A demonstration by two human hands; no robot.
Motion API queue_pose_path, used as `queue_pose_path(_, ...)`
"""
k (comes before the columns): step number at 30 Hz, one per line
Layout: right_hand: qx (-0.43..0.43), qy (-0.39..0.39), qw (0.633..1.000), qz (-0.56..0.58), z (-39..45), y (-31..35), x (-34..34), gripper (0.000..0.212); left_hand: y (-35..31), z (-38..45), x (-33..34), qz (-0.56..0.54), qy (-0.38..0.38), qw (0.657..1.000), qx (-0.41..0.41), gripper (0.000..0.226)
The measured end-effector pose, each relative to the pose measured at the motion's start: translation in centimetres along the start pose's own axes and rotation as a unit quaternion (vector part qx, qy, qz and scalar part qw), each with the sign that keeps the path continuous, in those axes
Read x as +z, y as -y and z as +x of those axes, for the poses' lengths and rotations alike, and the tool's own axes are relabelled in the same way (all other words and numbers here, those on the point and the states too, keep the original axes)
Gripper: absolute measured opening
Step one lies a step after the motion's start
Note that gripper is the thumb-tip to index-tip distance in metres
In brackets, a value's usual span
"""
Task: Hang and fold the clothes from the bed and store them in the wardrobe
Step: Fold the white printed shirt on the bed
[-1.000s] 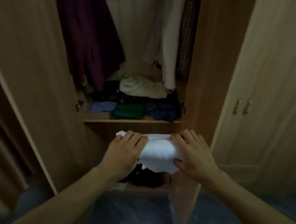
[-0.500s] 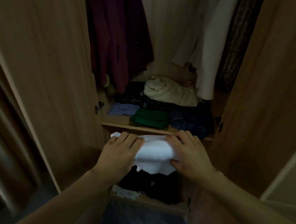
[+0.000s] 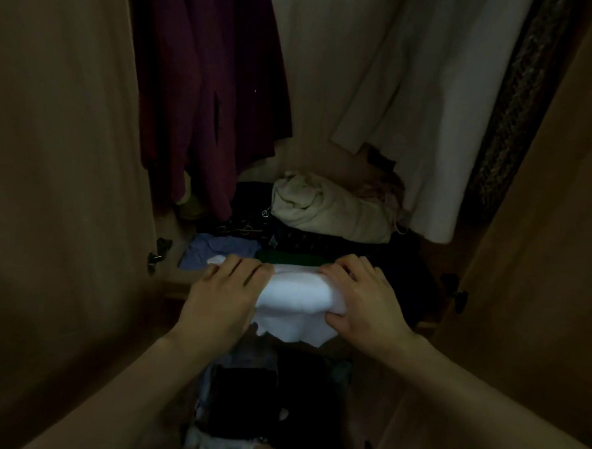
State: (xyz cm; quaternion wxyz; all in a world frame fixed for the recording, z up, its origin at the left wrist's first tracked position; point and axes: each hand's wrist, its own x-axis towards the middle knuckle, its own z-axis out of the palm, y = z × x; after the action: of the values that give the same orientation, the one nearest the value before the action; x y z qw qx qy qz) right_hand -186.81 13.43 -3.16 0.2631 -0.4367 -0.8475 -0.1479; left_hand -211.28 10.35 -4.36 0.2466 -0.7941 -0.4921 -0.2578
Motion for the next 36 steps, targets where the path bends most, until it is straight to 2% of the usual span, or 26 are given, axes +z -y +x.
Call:
queue_pose_path(7,0.015,-0.006,1.0,-0.001,4.6,-3.5,5.5,0.065,4.4,4.0,5.6,-0.029,0.024,0.999,0.032,0.088)
queue_pose_path(14,0.042,-0.028,0.998,0.029,9.8,-9.2,10.3,0.062,7.2,11.1,10.8,-0.005,0.079,0.996,0.042,0.076)
queue_pose_path(17,0.043,-0.072,0.996,0.036,13.3,-12.7,11.6,0.062,8.8,15.8,12.8,0.0,0.03,0.998,0.057,0.07)
queue_pose_path(21,0.052,-0.19,0.98,0.031,17.9,-16.1,14.4,0.055,11.2,21.3,16.4,0.005,-0.101,0.991,0.082,0.042)
queue_pose_path(23,0.05,-0.216,0.975,0.033,18.7,-17.3,17.0,0.051,12.1,21.5,19.5,-0.005,-0.121,0.99,0.071,0.04)
queue_pose_path(25,0.042,-0.174,0.983,0.042,17.5,-17.8,20.7,0.051,12.4,19.4,23.4,-0.026,-0.078,0.994,0.074,0.041)
queue_pose_path(27,0.035,-0.085,0.994,0.051,14.6,-17.3,24.8,0.051,12.1,15.9,26.9,-0.06,0.016,0.993,0.099,0.046)
queue_pose_path(30,0.03,-0.03,0.997,0.068,10.4,-16.3,28.7,0.032,11.4,11.7,29.8,-0.102,0.108,0.983,0.108,0.041)
queue_pose_path(34,0.074,-0.005,0.995,0.073,10.2,-16.1,29.1,0.056,11.7,11.2,30.4,-0.125,0.111,0.983,0.08,0.047)
queue_pose_path(36,0.075,0.0,0.995,0.07,10.5,-16.0,28.7,0.059,11.9,11.5,30.2,-0.12,0.109,0.983,0.089,0.05)
